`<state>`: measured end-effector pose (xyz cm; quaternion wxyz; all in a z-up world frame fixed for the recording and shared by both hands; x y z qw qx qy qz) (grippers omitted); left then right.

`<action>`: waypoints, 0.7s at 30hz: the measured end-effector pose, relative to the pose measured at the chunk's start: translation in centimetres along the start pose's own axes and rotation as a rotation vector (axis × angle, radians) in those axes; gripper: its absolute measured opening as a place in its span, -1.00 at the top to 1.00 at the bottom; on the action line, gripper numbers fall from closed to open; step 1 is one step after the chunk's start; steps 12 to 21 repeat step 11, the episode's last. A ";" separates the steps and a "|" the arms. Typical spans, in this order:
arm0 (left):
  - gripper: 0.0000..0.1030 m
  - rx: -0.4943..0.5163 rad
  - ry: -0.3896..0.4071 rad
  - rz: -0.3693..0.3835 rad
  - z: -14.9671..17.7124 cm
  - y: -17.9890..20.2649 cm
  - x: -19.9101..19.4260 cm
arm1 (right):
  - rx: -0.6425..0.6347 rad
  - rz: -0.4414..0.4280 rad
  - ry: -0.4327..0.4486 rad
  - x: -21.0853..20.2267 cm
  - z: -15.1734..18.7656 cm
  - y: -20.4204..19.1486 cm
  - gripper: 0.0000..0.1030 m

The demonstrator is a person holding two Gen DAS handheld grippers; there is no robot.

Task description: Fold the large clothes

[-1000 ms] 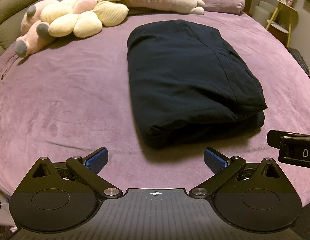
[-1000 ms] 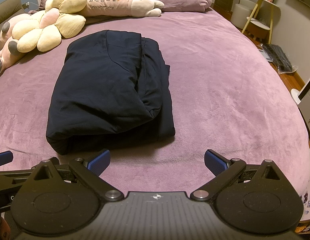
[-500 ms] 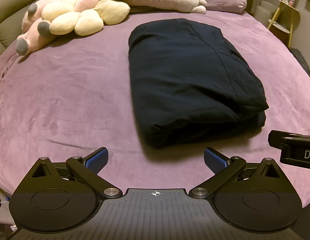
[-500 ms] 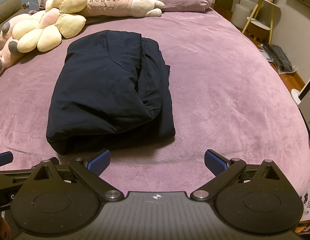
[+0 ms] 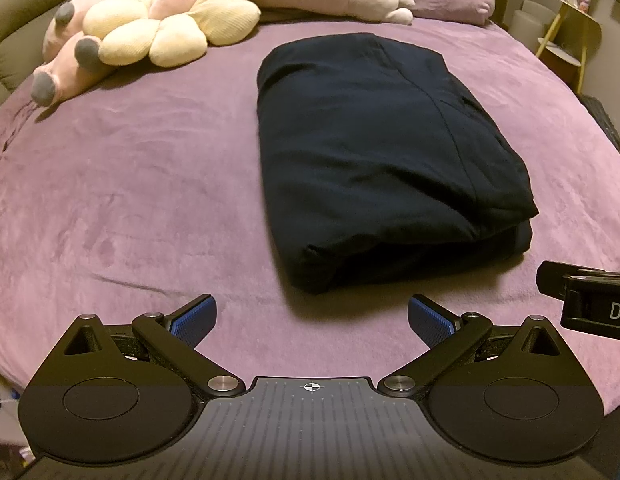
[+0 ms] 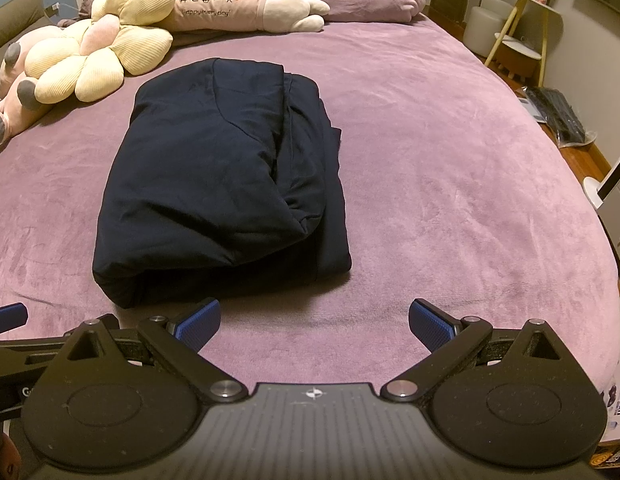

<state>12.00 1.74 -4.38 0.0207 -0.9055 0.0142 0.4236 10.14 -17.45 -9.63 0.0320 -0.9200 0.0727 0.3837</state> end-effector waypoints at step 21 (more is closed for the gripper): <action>-1.00 0.011 0.040 -0.018 -0.2 -0.2 -0.3 | 0.002 0.002 -0.002 0.1 0.1 0.1 -0.95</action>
Point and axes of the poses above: each gripper's, at about its wrist camera, not at the fingertips, and x roughly the way its jaws point, y to its right, z to its underside, the point moved 9 cm from there along x, roughly the way its jaws point, and after that the axes turned 9 degrees about y, right-handed, at the moved point
